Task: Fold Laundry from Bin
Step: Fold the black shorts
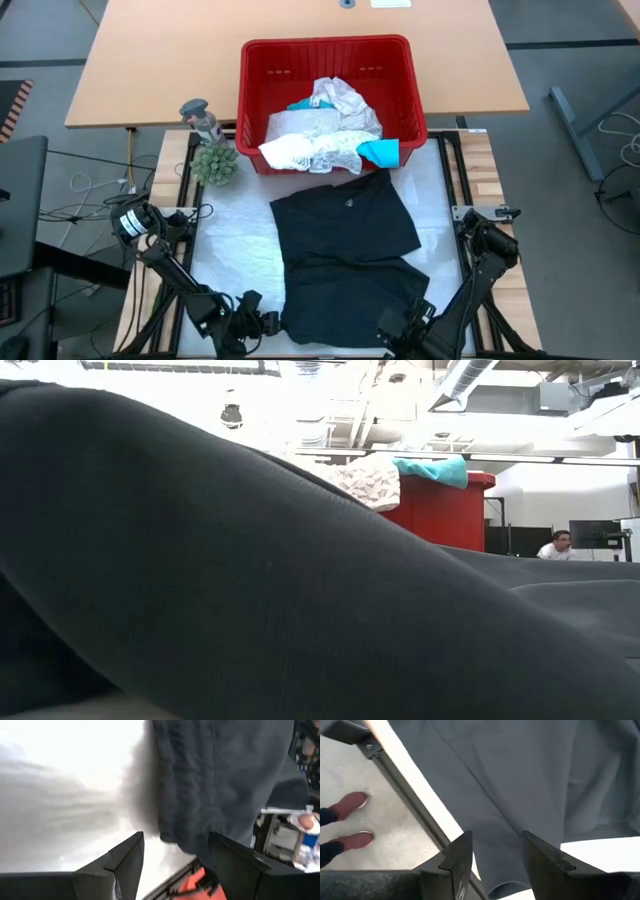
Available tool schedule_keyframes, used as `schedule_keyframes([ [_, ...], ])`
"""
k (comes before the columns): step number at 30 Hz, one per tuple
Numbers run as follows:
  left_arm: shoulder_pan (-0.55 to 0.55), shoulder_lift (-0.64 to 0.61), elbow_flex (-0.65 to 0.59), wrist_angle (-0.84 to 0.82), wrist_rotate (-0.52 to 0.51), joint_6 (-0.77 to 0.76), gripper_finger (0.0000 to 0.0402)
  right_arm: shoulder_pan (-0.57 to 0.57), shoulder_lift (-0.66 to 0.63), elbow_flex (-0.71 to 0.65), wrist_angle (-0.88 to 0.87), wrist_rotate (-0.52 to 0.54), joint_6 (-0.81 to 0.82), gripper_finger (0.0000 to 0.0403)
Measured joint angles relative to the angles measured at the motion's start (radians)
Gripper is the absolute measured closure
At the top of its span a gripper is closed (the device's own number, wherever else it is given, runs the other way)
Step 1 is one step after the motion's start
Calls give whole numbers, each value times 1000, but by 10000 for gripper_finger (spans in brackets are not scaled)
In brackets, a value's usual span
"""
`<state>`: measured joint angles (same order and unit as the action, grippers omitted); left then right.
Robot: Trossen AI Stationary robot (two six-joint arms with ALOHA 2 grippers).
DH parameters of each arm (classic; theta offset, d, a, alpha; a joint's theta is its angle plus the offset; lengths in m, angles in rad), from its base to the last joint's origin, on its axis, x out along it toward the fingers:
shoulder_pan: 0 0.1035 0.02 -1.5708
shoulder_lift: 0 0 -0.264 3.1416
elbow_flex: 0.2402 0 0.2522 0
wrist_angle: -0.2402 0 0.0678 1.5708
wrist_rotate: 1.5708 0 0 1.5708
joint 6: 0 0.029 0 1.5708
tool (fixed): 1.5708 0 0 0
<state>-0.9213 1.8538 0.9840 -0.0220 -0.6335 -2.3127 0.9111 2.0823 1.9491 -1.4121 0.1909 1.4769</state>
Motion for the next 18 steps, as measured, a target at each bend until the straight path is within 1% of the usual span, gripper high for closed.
schedule_keyframes([
  [3,5,-1,5,-49,-33,-7,193,6,0,0,2,22,7,213],
  [5,21,-1,5,-49,-37,1,193,6,0,0,3,21,15,213],
  [8,48,4,5,-49,-41,48,193,5,0,0,8,22,16,214],
  [15,75,27,4,-9,-19,68,193,5,0,0,12,21,16,214],
  [18,77,45,4,52,-10,78,200,5,0,0,13,21,15,214],
])
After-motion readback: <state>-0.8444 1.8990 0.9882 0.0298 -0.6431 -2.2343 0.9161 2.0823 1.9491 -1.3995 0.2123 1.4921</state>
